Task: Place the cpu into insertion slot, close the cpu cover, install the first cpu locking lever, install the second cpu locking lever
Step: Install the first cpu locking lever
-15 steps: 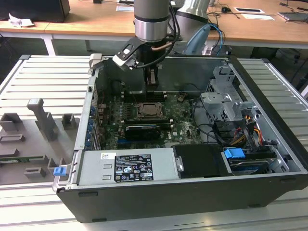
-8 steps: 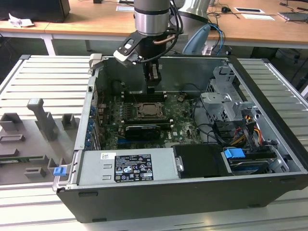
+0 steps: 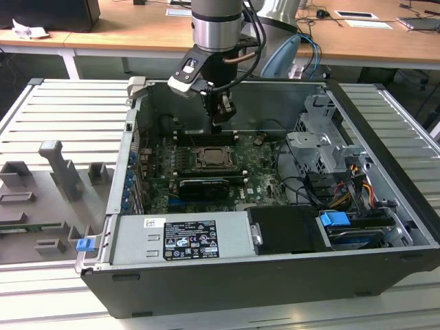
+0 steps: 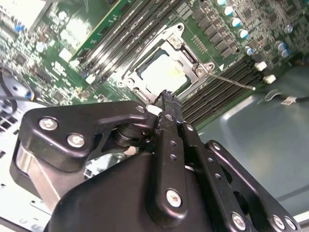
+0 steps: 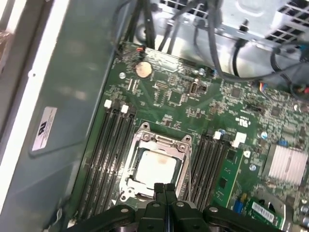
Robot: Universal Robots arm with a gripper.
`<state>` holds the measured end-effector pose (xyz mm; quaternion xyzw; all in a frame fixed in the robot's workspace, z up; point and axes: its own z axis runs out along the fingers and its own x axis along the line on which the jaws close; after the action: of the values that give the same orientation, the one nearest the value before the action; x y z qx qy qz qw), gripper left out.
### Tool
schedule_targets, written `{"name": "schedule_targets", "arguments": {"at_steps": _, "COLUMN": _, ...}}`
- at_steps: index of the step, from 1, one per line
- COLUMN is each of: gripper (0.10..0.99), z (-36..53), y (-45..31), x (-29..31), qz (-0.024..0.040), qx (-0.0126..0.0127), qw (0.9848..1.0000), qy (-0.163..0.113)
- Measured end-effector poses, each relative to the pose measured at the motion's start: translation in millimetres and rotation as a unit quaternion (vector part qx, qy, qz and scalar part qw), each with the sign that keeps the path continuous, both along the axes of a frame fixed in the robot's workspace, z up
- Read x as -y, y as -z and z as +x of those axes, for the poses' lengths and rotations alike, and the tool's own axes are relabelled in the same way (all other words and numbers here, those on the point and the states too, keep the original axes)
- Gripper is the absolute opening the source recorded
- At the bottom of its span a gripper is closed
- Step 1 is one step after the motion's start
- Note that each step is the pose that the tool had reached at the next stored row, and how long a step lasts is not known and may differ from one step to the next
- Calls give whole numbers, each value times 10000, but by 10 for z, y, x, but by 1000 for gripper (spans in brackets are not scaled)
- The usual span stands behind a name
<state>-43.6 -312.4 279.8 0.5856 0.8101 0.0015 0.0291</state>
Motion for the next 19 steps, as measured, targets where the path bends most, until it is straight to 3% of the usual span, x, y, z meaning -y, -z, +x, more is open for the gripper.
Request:
{"name": "schedule_targets", "arguments": {"at_steps": 4, "gripper": 106, "z": 0, "y": 0, "x": 0, "qz": 0, "qx": 0, "qw": 9994, "qy": -336}}
{"name": "schedule_targets", "arguments": {"at_steps": 7, "gripper": 106, "z": -1, "y": 0, "x": 0, "qz": 0, "qx": 0, "qw": 9982, "qy": -605}}
{"name": "schedule_targets", "arguments": {"at_steps": 11, "gripper": 106, "z": -2, "y": 0, "x": 2, "qz": 0, "qx": 0, "qw": 9943, "qy": -1062}}
{"name": "schedule_targets", "arguments": {"at_steps": 13, "gripper": 106, "z": -1, "y": 0, "x": 2, "qz": 0, "qx": 0, "qw": 9922, "qy": -1247}}
{"name": "schedule_targets", "arguments": {"at_steps": 14, "gripper": 106, "z": -1, "y": 0, "x": 2, "qz": 0, "qx": 0, "qw": 9901, "qy": -1404}}
{"name": "schedule_targets", "arguments": {"at_steps": 17, "gripper": 106, "z": -1, "y": 0, "x": 2, "qz": 0, "qx": 0, "qw": 9863, "qy": -1651}}
{"name": "schedule_targets", "arguments": {"at_steps": 19, "gripper": 106, "z": -2, "y": 0, "x": 2, "qz": 0, "qx": 0, "qw": 9801, "qy": -1985}}
